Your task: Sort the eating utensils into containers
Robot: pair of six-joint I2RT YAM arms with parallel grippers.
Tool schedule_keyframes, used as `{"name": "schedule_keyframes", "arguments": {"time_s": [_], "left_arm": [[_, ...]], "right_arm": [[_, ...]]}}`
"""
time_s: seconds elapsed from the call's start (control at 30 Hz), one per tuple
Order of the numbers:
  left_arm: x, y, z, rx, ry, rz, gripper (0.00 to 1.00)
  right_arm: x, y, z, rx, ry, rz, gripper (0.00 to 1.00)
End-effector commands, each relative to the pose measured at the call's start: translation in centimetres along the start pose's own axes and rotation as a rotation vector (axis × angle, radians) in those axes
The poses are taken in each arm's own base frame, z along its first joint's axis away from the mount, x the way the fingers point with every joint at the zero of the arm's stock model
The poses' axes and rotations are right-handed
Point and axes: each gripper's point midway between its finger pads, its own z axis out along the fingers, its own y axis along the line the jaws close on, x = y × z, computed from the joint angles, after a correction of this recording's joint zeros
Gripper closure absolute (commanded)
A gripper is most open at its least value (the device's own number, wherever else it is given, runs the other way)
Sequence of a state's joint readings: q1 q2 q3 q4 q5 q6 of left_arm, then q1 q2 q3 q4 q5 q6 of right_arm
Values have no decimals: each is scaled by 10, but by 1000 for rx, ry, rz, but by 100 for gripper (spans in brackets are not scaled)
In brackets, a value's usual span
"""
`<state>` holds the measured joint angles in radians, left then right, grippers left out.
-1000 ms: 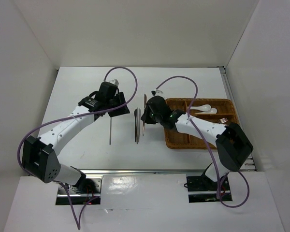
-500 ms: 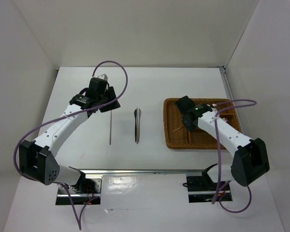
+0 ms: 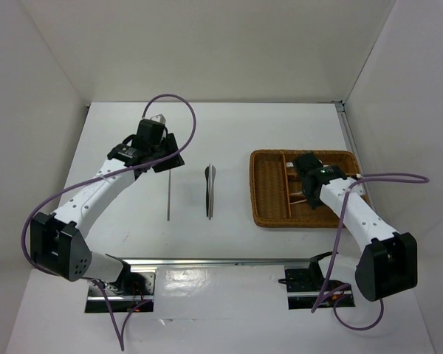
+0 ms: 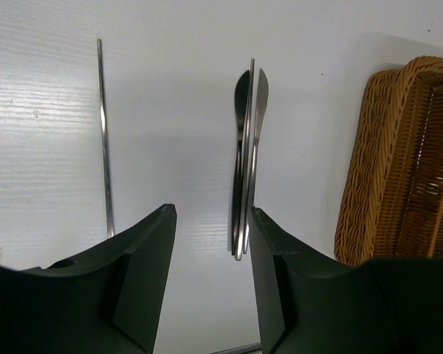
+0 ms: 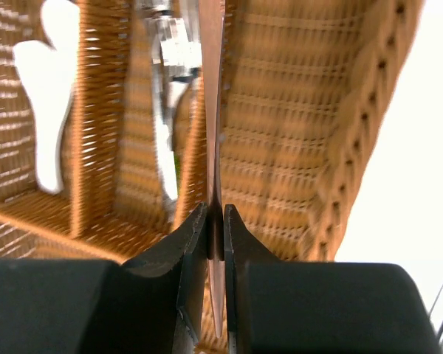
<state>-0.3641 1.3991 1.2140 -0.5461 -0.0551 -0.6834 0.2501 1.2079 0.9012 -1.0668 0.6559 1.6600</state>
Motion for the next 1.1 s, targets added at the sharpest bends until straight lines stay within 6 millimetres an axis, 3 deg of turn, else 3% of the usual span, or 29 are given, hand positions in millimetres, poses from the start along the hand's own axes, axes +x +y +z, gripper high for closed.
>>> {"name": "schedule_keyframes", "arguments": {"time_s": [0.0,0.23,0.57,0.67,0.73,0.87,0.97,1.07], "left_arm": [[1,1,6,3,1,13,42],[1,-2,11,17,13,22,42],[13,2,14,17,47,32,42],[13,0,14,32,46,41,42],[17,1,16,34,60,40,42],[24,3,20,32,83,40,42],[29,3,22,47,96,49,42],[36,-1,29,80,121,47,42]], "right_arm": [[-11,-19,9,48,-76,16,96],[-7,-32,20,104,-96,4,94],[-6,-30,21,121,-99,-11,80],[-9,-25,16,121,-98,-22,65],[-10,-27,12,136,-91,-32,60],[-14,-26,5,136,-82,-21,58],[-11,-18,-1,99,-42,-75,58],[-6,9,-13,-52,26,-158,58]]}}
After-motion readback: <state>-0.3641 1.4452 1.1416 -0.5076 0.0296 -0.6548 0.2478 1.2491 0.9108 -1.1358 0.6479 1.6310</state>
